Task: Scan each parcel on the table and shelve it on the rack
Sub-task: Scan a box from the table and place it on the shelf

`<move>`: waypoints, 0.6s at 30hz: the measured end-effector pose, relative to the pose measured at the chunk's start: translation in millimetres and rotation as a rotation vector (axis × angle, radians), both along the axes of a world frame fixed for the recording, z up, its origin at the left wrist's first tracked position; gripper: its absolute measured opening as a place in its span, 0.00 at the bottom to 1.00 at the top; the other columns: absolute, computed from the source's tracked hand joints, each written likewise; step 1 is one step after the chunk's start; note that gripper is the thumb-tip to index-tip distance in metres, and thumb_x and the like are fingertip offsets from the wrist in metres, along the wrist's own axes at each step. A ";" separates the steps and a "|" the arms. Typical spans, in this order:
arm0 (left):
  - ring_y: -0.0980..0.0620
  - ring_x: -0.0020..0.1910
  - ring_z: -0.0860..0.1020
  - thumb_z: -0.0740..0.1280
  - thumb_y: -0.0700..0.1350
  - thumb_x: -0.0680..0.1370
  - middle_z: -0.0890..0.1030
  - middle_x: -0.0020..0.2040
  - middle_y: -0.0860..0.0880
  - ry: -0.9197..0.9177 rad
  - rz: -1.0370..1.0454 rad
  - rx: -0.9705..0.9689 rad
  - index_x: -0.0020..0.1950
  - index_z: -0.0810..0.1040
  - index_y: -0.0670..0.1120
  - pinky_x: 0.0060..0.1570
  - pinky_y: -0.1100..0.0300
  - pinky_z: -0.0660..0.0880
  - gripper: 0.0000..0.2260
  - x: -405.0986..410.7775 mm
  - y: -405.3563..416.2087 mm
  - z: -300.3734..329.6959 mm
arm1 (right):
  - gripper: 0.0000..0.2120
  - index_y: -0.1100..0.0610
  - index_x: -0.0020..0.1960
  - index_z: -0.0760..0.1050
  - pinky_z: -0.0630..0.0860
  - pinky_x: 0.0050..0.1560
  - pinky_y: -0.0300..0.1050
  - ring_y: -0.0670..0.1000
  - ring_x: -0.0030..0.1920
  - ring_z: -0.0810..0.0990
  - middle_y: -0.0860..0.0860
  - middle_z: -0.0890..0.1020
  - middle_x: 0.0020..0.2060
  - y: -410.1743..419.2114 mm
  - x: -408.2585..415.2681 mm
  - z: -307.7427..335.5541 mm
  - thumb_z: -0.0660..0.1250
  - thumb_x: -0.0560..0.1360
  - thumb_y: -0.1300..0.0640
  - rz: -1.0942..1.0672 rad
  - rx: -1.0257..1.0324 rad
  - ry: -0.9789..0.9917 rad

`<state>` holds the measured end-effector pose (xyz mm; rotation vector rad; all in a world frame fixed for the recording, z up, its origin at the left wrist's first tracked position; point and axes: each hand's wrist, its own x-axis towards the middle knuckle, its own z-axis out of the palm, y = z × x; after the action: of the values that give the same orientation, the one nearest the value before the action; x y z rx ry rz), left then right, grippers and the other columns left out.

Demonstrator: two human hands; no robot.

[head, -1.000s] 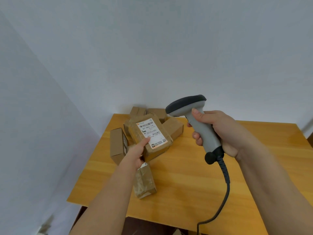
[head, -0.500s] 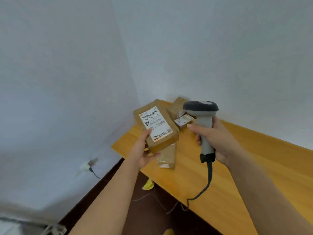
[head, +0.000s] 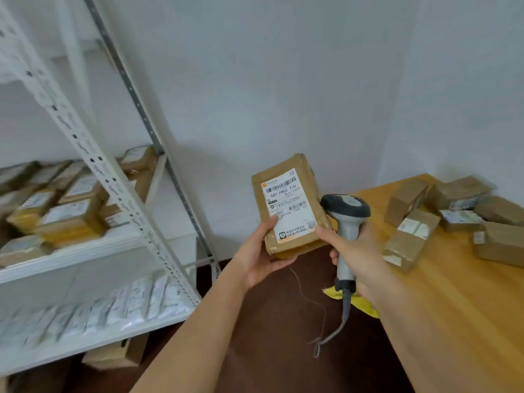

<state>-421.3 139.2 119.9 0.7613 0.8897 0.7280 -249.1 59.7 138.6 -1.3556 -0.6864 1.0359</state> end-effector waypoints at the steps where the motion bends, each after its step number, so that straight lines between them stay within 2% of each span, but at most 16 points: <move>1: 0.44 0.62 0.79 0.67 0.54 0.76 0.83 0.60 0.46 -0.019 0.020 0.008 0.67 0.75 0.51 0.64 0.42 0.74 0.20 -21.3 -4.5 0.7 | 0.29 0.57 0.62 0.69 0.76 0.32 0.41 0.45 0.28 0.74 0.53 0.77 0.38 -0.1 -18.4 2.0 0.80 0.67 0.54 0.015 0.002 -0.028; 5: 0.45 0.61 0.79 0.67 0.54 0.77 0.83 0.60 0.45 -0.067 0.148 0.003 0.68 0.75 0.49 0.64 0.43 0.74 0.20 -125.1 -28.6 -3.8 | 0.31 0.54 0.63 0.69 0.76 0.36 0.45 0.47 0.30 0.76 0.55 0.80 0.41 1.6 -116.6 5.0 0.80 0.66 0.53 0.120 0.004 -0.073; 10: 0.43 0.62 0.79 0.70 0.56 0.75 0.82 0.60 0.45 -0.006 0.343 -0.033 0.67 0.76 0.49 0.61 0.45 0.76 0.22 -312.4 -68.0 -16.6 | 0.30 0.52 0.63 0.68 0.78 0.39 0.46 0.49 0.33 0.76 0.56 0.81 0.47 -4.7 -302.2 -6.5 0.79 0.67 0.53 0.293 -0.044 0.028; 12: 0.42 0.62 0.79 0.74 0.55 0.72 0.80 0.63 0.42 0.010 0.411 -0.024 0.67 0.76 0.47 0.58 0.45 0.78 0.26 -389.9 -86.3 -17.1 | 0.28 0.52 0.62 0.68 0.77 0.38 0.46 0.49 0.34 0.76 0.56 0.81 0.49 -9.7 -376.5 -9.9 0.78 0.68 0.53 0.346 -0.069 0.091; 15: 0.40 0.64 0.77 0.78 0.50 0.68 0.77 0.67 0.40 0.011 0.467 -0.033 0.67 0.77 0.44 0.62 0.42 0.76 0.29 -482.6 -111.8 -13.3 | 0.28 0.52 0.64 0.67 0.75 0.37 0.45 0.49 0.34 0.76 0.55 0.81 0.48 -16.8 -467.7 -9.4 0.77 0.70 0.52 0.399 -0.111 0.140; 18: 0.40 0.65 0.76 0.80 0.49 0.65 0.76 0.68 0.41 -0.023 0.526 -0.019 0.71 0.72 0.47 0.58 0.44 0.77 0.36 -552.5 -127.8 -11.4 | 0.27 0.52 0.64 0.65 0.75 0.36 0.45 0.49 0.34 0.75 0.54 0.79 0.48 -18.6 -540.7 -4.3 0.75 0.72 0.49 0.478 -0.131 0.127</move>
<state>-973.8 11.4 108.6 0.4996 1.0885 1.1853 -789.9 41.0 134.3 -1.2506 -0.8823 1.5565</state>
